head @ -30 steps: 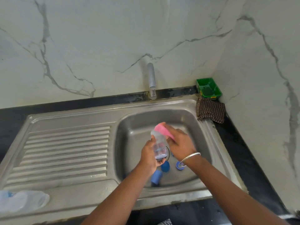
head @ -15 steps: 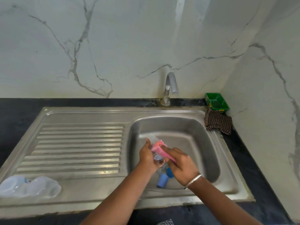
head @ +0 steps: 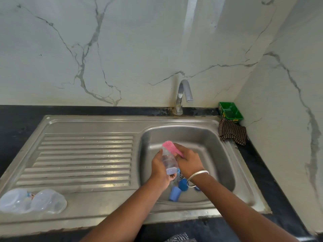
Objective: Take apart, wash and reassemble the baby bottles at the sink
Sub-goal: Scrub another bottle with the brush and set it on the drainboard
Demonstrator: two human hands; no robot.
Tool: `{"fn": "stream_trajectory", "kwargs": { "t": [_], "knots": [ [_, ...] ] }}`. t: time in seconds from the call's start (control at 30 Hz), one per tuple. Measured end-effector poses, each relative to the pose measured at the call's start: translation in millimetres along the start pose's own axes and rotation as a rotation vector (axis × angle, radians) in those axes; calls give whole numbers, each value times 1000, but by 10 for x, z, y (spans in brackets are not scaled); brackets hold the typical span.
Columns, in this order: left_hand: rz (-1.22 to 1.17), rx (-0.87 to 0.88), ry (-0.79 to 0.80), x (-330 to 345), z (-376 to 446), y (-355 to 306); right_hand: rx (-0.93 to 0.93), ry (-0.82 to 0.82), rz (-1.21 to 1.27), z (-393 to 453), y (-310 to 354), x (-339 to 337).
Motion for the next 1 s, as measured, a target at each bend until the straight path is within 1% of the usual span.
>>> {"fn": "stream_trajectory", "kwargs": {
  "t": [0.1,0.2,0.27,0.37,0.43,0.53,0.63,0.73,0.9,1.0],
  "knots": [
    [-2,62,70,28,13,-186,-81,5,74,-213,7,20],
    [43,82,66,-15,20,-291,-100,1,103,-421,-79,-7],
    [49,74,87,-6,5,-262,-71,-2,86,-464,-165,-27],
    [75,64,106,-24,7,-148,50,-8,76,-414,-287,-46],
    [89,24,118,-36,-12,-57,110,-37,81,-343,-321,-76],
    [110,-9,116,-41,-31,15,113,-71,80,-199,-247,-112],
    [61,-20,128,-17,-56,62,117,-55,63,-87,-138,-96],
    [-22,-13,113,-8,-59,20,73,-44,66,-118,-72,-41],
    [-159,-11,46,-63,31,-97,-105,-56,93,-441,-10,-9],
    [-179,-19,3,-95,91,-94,-91,-87,144,-601,-101,-65]
  ]
}}
Point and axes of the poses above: each hand's wrist, its own z-axis towards the middle knuckle, its own x-axis out of the palm, y = z × x, the point moved 8 cm from there along z, towards the middle knuckle, and after that the axes turned 1 degree about z, right-handed, at the moved point
